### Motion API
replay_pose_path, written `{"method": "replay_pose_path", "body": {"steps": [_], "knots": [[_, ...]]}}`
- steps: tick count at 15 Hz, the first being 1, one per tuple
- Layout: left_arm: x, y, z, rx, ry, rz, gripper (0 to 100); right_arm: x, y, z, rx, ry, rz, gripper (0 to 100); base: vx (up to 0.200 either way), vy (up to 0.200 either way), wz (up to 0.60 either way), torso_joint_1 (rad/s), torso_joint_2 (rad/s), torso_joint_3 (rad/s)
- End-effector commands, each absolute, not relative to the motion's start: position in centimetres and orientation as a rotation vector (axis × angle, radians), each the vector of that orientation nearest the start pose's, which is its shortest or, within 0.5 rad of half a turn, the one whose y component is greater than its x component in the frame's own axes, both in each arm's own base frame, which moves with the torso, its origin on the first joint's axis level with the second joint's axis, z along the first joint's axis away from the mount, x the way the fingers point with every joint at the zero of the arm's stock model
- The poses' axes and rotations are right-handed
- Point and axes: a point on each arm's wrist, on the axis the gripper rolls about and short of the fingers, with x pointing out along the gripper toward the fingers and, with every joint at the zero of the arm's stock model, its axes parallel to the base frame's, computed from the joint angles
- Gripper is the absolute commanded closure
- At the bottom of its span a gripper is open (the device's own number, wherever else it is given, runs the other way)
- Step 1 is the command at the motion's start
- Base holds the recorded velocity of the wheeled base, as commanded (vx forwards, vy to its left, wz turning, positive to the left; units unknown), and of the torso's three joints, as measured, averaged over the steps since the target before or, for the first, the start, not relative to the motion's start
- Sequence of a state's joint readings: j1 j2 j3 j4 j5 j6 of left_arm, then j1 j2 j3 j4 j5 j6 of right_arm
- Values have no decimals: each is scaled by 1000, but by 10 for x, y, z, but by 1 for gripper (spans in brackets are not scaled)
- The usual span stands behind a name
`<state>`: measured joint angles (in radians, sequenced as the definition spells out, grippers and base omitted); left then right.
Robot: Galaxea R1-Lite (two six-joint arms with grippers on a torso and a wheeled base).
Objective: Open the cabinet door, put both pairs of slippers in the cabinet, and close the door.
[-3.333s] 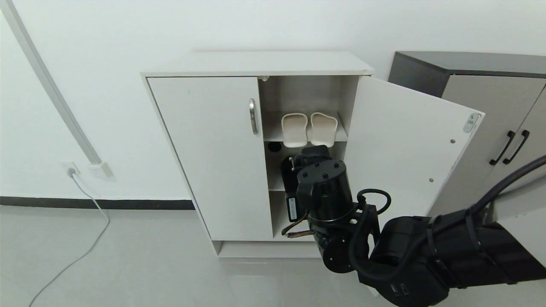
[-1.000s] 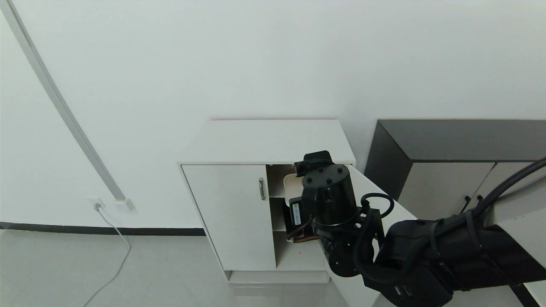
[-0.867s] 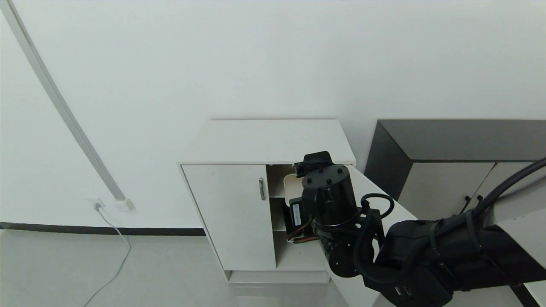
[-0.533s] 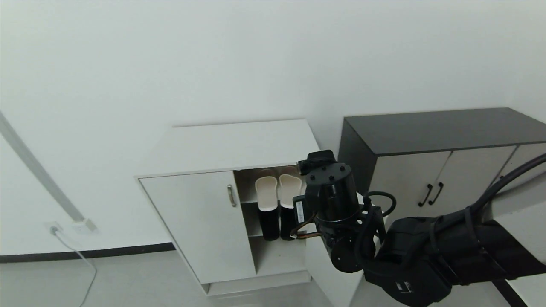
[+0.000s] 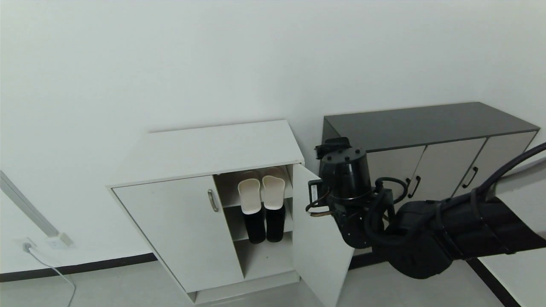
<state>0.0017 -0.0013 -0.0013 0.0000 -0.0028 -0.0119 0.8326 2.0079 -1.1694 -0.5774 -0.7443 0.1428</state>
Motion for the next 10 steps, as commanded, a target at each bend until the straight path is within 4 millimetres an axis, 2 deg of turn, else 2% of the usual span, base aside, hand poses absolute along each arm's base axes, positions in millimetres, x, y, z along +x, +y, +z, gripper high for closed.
{"method": "replay_pose_path", "body": {"steps": [1,3,4,7,10], "knots": [[-23,0,75,-12,0,0,100,287,271,171,-27,183,56,100,-200,0,0,2,2,2],[-23,0,76,-12,-2,0,100,297,264,171,-18,186,41,100,-200,0,0,5,0,0],[-23,0,75,-12,0,0,100,309,256,169,-8,196,19,100,0,0,0,0,0,0],[-23,0,75,-14,0,0,100,328,245,165,27,218,12,100,0,0,0,0,0,0],[-23,0,76,-14,-2,0,100,354,232,148,44,250,-7,100,0,0,0,-17,-1,1]]}}
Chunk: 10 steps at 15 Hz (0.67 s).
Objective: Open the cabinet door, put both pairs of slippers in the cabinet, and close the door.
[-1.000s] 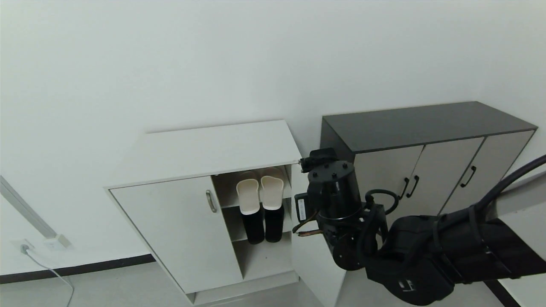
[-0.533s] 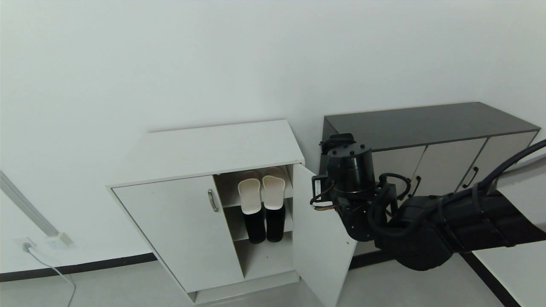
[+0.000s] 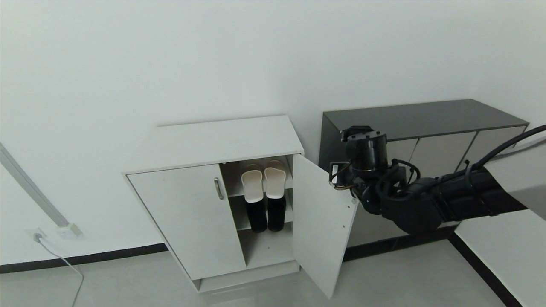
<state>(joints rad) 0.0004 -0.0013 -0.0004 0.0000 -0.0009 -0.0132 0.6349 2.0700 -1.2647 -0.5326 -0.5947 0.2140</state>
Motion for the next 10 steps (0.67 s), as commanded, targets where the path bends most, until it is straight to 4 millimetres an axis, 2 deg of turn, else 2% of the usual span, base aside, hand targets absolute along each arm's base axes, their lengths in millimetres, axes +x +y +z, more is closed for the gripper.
{"method": "replay_pose_path", "body": {"steps": [1,4,10], "knots": [[-23,0,76,-14,-2,2,100,363,226,141,40,262,-27,100,0,0,0,0,0,0],[-23,0,75,-14,0,2,100,380,216,125,38,294,-29,100,0,0,0,0,0,0],[-23,0,76,-14,-2,3,100,397,206,103,35,339,-19,100,0,0,0,0,0,0]]}}
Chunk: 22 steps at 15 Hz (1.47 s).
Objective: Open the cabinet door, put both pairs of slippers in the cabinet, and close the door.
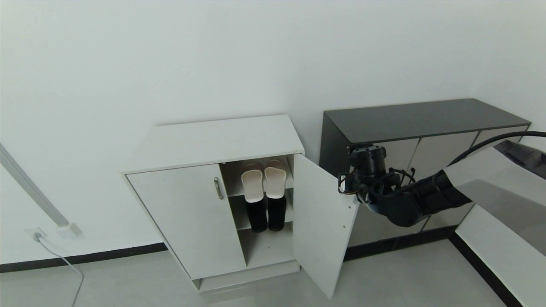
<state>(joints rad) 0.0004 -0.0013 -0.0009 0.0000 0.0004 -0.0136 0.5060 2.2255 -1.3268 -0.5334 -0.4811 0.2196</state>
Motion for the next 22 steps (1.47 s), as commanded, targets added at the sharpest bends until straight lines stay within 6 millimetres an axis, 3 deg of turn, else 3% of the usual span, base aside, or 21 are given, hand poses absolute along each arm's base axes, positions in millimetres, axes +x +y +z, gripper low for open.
{"method": "replay_pose_path", "body": {"steps": [1,7,9,16,22], "knots": [[-23,0,76,-15,-2,3,100,397,206,100,34,346,-12,100,0,0,0,0,0,0],[-23,0,76,-15,-2,3,100,396,206,93,9,397,-11,100,0,0,0,0,0,0],[-23,0,76,-15,-2,2,100,390,215,95,17,396,8,100,0,0,0,0,0,0],[-23,0,75,-14,0,2,100,328,277,95,1,422,187,100,0,0,0,0,0,0],[-23,0,76,-15,-2,2,100,306,278,109,-5,412,263,100,0,0,0,0,0,0]]}}
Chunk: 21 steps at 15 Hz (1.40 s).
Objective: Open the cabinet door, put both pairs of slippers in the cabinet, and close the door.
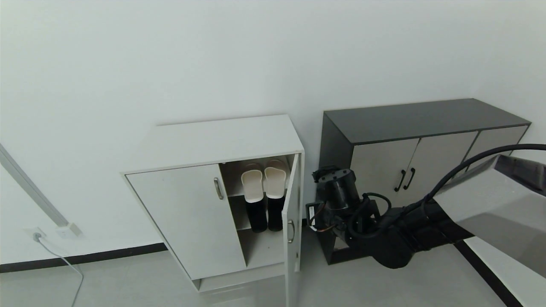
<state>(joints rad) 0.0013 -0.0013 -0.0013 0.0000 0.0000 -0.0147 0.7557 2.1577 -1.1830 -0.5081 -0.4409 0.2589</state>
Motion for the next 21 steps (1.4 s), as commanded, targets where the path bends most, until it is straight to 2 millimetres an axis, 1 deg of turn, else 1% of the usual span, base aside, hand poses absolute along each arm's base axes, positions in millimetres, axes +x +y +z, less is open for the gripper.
{"method": "replay_pose_path", "body": {"steps": [1,3,6,11,14,15,17,19,21], "knots": [[-23,0,76,-15,-2,2,100,304,279,108,-9,416,267,100,0,0,0,0,0,0],[-23,0,76,-14,-2,2,100,303,281,107,-12,417,273,100,0,0,0,0,0,0],[-23,0,75,-15,0,2,100,302,283,104,-18,423,278,100,0,0,600,2,4,2],[-23,0,76,-14,-2,2,100,300,282,101,-17,436,299,100,0,0,600,6,3,1],[-23,0,76,-14,-2,2,100,300,280,101,-8,420,309,100,0,0,0,0,0,0],[-23,0,75,-15,0,2,100,301,277,101,1,406,316,100,0,0,0,0,0,0],[-23,0,76,-14,-2,2,100,302,263,95,-1,388,346,100,0,0,0,0,0,0],[-23,0,76,-14,-2,2,100,293,244,91,-12,369,374,100,0,0,0,0,0,0],[-23,0,76,-12,-2,0,100,284,230,91,-6,362,388,100,0,0,0,0,0,0]]}}
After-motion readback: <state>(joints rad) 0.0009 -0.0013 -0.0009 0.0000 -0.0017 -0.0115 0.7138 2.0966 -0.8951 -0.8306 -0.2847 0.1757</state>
